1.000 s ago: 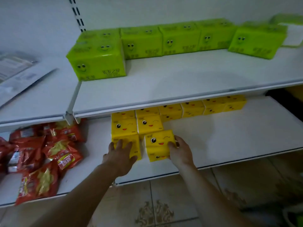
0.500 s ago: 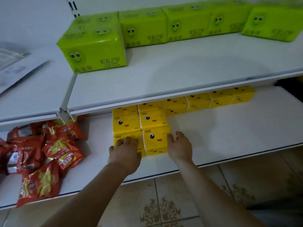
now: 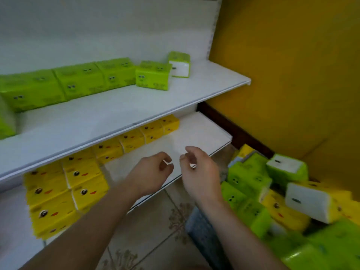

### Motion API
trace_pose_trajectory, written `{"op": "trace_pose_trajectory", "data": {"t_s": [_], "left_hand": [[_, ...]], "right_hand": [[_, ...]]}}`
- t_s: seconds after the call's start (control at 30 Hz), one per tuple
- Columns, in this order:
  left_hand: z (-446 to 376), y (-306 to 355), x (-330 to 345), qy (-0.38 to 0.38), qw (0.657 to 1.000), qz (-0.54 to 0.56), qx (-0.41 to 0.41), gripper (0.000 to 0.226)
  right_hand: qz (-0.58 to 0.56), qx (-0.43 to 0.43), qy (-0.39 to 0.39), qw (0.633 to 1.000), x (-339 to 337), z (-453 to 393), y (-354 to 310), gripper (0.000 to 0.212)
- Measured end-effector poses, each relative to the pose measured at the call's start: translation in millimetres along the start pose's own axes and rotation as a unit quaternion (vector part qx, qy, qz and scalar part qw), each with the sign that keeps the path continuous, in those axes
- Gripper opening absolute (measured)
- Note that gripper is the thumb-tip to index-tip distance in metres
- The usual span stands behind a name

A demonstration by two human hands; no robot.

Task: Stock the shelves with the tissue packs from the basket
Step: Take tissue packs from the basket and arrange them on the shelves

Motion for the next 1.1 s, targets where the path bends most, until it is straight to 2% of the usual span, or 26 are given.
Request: {"op": "trace_pose_trajectory", "data": {"t_s": [0.17, 0.3, 0.4, 0.47, 0.57, 0.63, 0.73, 0.8, 0.9, 1.0, 1.1], "left_hand": [[-15.8, 122.6, 37.2, -0.052, 0.991, -0.027, 0.117, 0.016], [-18.3, 190.8, 83.0, -0.098, 0.98, -0.015, 0.174, 0.013], [-17.3, 228.7, 121.0, -0.142, 0.972, -0.022, 0.186, 0.023], [-18.0, 247.0, 141.3, -0.169, 0.97, -0.014, 0.175, 0.028], [-27.5, 261.2, 171.1, -0.211, 0.967, 0.043, 0.138, 0.027], [-34.9, 266.2, 188.6, -0.225, 0.964, 0.078, 0.114, 0.036], [-40.2, 265.6, 209.9, -0.245, 0.95, 0.183, 0.055, 0.045], [-43.3, 258.9, 219.0, -0.228, 0.931, 0.284, 0.008, 0.042], [-29.7, 252.2, 220.9, -0.189, 0.885, 0.424, -0.042, 0.035], [-14.0, 244.7, 205.8, -0.138, 0.86, 0.487, -0.058, 0.025], [-2.1, 235.6, 172.0, -0.075, 0.844, 0.528, -0.047, 0.017]], "right_hand": [[0.049, 0.003, 0.063, 0.997, -108.3, 33.7, 18.1, 0.031], [0.133, 0.01, 0.133, 0.982, -185.5, 74.7, 41.2, 0.031], [0.212, 0.058, 0.176, 0.96, -236.2, 103.7, 71.7, 0.036], [0.25, 0.141, 0.153, 0.946, -262.2, 110.6, 106.4, 0.046], [0.294, 0.301, 0.042, 0.906, -280.4, 111.7, 173.5, 0.067], [0.278, 0.342, -0.015, 0.898, -281.1, 111.8, 200.3, 0.074], [0.244, 0.316, -0.025, 0.917, -280.1, 108.9, 209.0, 0.068], [0.221, 0.278, 0.02, 0.935, -286.4, 108.2, 202.0, 0.061], [0.123, 0.239, 0.075, 0.96, -293.2, 115.1, 187.6, 0.042], [0.018, 0.193, 0.115, 0.974, -296.9, 122.6, 165.3, 0.019], [-0.076, 0.132, 0.125, 0.98, -291.6, 119.2, 141.8, 0.006]]}}
Point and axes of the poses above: each hand's wrist, its own z-axis away from the middle knuckle, its own x-axis out of the palm, y = z × x, the point moved 8 cm from there along -z, towards the middle knuckle, and after that the axes turned 15 degrees about -y, right-handed, at the moved point
